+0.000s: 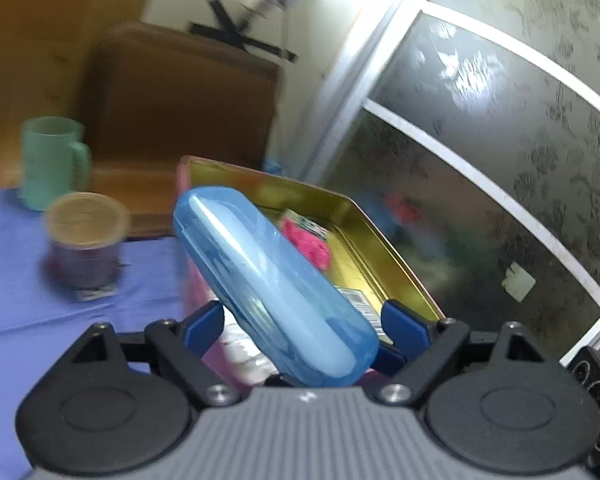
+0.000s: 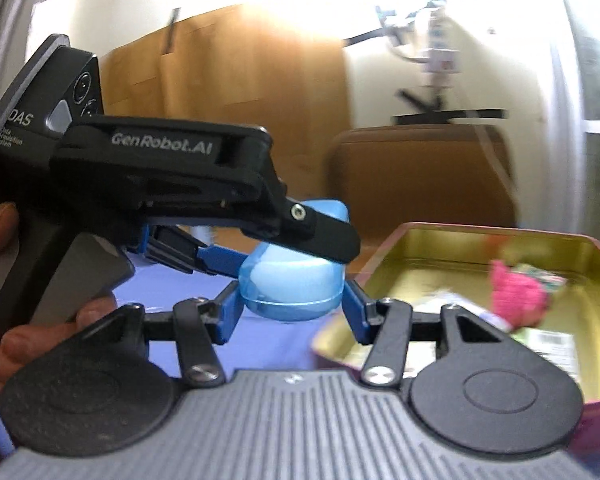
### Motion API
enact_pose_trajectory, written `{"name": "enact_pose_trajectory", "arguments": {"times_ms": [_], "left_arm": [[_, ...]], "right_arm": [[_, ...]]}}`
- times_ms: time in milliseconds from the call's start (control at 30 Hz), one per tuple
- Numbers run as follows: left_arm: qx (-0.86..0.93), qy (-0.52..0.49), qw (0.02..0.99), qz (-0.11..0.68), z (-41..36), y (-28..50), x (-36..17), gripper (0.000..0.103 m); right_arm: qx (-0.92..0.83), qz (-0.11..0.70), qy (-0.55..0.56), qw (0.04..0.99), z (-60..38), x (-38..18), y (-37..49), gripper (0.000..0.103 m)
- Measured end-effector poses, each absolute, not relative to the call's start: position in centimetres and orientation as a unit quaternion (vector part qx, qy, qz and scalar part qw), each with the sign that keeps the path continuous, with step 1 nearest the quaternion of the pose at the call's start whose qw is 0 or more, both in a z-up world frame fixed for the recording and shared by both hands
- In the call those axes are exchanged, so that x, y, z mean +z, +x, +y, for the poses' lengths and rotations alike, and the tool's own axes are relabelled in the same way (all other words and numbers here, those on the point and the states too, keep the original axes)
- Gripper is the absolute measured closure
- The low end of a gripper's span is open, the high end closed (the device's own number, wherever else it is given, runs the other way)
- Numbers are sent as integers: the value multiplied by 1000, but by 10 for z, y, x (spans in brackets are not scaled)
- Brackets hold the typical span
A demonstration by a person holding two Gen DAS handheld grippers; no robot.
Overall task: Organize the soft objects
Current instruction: 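Carry the blue glasses case into the pink tin and open the right gripper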
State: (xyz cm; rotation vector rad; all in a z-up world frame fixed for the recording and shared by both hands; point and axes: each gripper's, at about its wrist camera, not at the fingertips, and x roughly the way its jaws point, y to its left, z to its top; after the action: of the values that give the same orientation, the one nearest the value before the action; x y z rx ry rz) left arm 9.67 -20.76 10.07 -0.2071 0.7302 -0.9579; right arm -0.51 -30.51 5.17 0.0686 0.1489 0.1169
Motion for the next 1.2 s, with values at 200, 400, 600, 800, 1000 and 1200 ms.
{"name": "enact_pose_trajectory", "arguments": {"times_ms": [200,400,600,800,1000,1200], "left_arm": [[-431,-41,835,341,-270,119,82,11],[-415,-39,841,344,-260,116,74,11],[-406,-33,851,331,-243,102,81,9],[-376,-6,874,309,-218,79,91,3],[-327,7,894,306,-184,63,92,0],[-284,9,904,320,-156,55,84,0]], "right_arm": [[-46,64,-5,997,-335,36,6,46],[-88,75,35,993,-362,16,8,45],[-90,62,55,992,-364,18,-5,45],[-92,61,73,991,-358,21,-15,45],[-92,60,140,984,-361,24,-31,31],[-79,59,209,973,-355,29,-43,15]]}}
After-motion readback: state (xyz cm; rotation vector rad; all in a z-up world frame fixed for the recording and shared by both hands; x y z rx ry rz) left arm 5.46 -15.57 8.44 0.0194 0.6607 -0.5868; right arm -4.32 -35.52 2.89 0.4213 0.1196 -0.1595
